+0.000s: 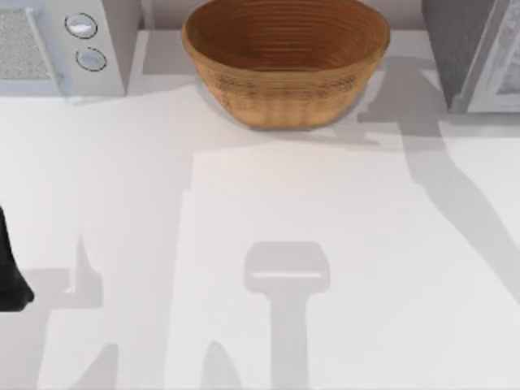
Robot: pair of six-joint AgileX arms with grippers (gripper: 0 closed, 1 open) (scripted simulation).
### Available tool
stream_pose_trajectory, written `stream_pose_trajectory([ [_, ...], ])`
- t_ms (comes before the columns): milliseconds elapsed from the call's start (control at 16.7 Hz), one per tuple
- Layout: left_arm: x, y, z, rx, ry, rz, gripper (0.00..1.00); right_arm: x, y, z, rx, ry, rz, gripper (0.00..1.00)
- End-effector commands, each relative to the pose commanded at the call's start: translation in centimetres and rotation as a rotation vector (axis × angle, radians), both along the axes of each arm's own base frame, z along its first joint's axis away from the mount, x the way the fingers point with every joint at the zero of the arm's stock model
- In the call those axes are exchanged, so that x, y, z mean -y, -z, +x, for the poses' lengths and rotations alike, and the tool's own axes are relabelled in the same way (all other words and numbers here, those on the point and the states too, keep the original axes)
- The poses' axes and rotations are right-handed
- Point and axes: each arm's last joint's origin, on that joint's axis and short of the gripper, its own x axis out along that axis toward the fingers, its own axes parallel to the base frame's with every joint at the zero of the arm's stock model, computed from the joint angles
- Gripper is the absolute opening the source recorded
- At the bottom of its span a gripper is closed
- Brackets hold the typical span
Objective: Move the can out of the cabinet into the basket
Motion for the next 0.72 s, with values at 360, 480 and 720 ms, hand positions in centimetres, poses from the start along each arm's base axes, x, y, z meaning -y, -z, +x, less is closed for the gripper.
stream_pose_trajectory([
  [360, 0.0, 0.0, 0.0, 0.000, 0.000, 0.000, 1.00, 3.9, 4.4, -3.2, -0.003, -0.098, 0.007, 0.00],
  [480, 0.0, 0.0, 0.0, 0.000, 0.000, 0.000, 1.00, 5.0, 8.1, -4.1, -0.040, -0.125, -0.003, 0.00],
  [720, 0.0, 0.0, 0.0, 0.000, 0.000, 0.000, 1.00, 7.1, 18.5, -6.0, -0.122, -0.148, -0.013, 0.00],
])
